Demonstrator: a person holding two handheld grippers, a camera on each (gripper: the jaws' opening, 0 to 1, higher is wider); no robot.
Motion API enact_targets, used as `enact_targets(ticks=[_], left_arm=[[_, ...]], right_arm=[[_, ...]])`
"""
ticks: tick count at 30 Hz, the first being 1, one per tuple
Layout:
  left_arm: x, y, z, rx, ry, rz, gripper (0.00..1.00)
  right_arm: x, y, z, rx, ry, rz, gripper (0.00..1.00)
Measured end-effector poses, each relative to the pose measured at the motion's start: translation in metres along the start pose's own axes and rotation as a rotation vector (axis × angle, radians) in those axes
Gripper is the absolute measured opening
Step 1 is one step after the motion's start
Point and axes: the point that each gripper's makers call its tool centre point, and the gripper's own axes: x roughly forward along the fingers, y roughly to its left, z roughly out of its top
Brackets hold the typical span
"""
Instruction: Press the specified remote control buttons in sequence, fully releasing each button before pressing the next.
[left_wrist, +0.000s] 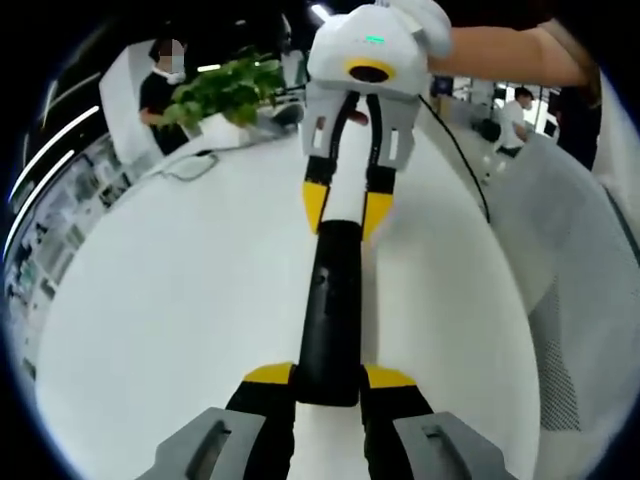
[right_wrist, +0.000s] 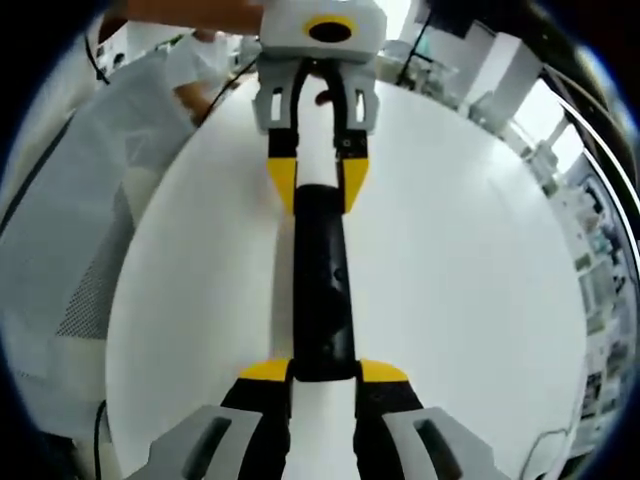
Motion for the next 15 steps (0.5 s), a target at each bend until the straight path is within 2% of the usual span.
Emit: enact_targets(ticks=[15], left_arm=[[0.005,0.031,-0.001,0.015,0.009,0.005,0.23]], right_arm=[[0.004,-0.025,-0.003,0.003,-0.013,-0.019,0.20]])
